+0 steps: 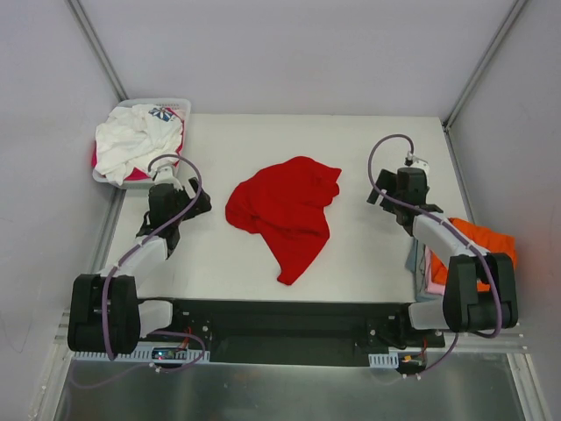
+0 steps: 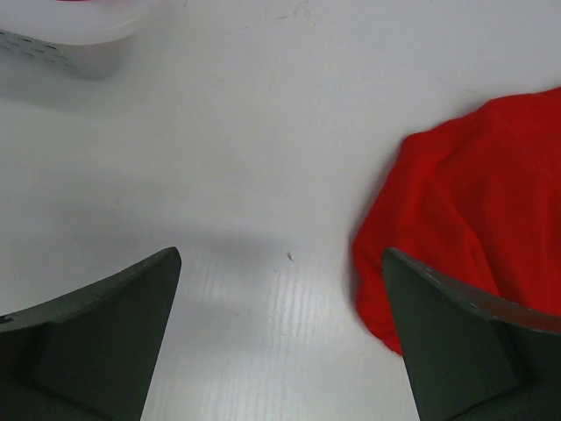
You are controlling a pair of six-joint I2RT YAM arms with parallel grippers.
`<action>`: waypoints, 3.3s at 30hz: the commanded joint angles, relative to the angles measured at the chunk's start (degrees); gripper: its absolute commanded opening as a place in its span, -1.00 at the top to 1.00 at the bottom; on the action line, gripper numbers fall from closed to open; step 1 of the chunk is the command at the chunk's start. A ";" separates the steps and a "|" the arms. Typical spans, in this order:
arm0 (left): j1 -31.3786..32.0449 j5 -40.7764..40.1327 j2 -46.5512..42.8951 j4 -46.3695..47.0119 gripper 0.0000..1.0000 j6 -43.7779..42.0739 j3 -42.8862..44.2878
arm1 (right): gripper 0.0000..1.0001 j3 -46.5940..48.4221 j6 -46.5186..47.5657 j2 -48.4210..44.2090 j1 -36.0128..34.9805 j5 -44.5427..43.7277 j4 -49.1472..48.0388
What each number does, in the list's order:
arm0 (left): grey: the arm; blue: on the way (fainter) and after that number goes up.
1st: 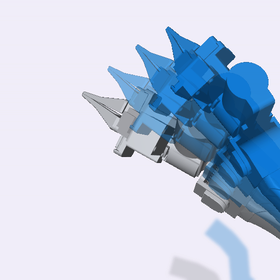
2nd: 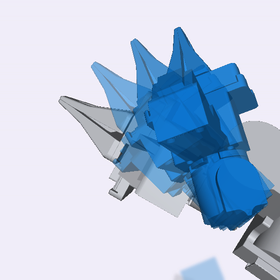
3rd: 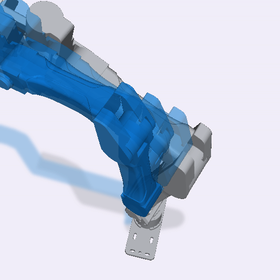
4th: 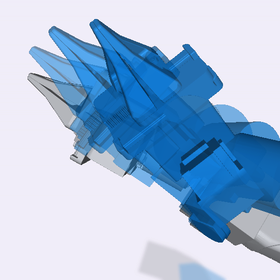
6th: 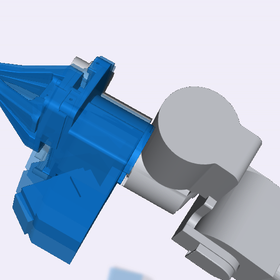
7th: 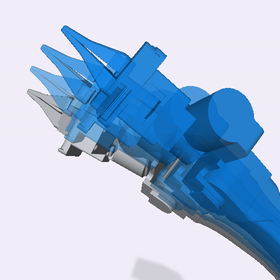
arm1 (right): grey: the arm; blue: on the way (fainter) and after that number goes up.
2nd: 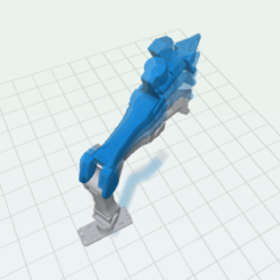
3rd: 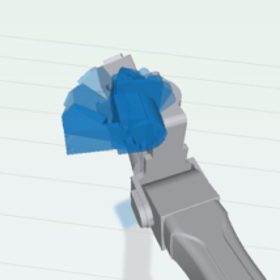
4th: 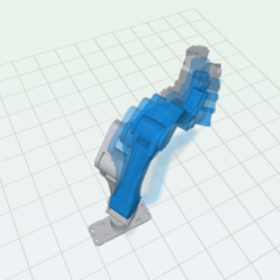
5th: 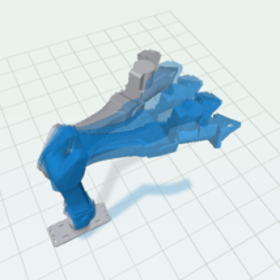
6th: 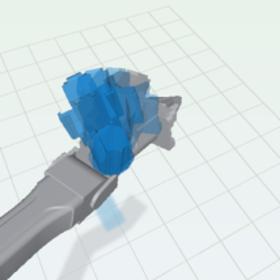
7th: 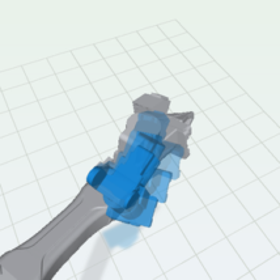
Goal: Fold and stack the t-shirts
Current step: Flatten out the tshirt
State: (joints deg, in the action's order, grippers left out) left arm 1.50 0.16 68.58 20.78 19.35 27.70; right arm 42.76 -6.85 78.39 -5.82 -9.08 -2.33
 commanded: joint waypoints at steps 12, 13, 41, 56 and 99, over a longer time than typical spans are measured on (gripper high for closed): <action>27.55 12.06 11.91 -0.02 -0.84 5.68 7.18 | -0.93 4.61 -3.78 -6.76 -9.20 -5.33 13.84; 29.51 11.01 15.67 -0.38 -0.82 7.00 7.62 | -0.93 4.87 -3.87 -7.19 -9.47 -5.59 14.45; 40.18 -9.22 29.60 -18.40 1.00 15.91 18.35 | -0.97 3.99 -5.89 -8.60 -11.40 -7.97 18.68; 14.76 -12.55 10.18 -27.19 -0.48 3.75 20.64 | -0.95 19.00 -0.54 8.95 -17.37 -0.42 13.84; 12.65 -20.20 -4.94 -40.19 1.00 4.48 32.83 | 0.99 30.17 8.41 -7.98 -8.85 -5.42 28.60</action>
State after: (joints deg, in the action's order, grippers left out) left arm 15.64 -13.15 67.24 -13.80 31.83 49.01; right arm 66.30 -3.92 79.29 -16.40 -8.43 21.71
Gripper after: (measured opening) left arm 0.020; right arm 0.042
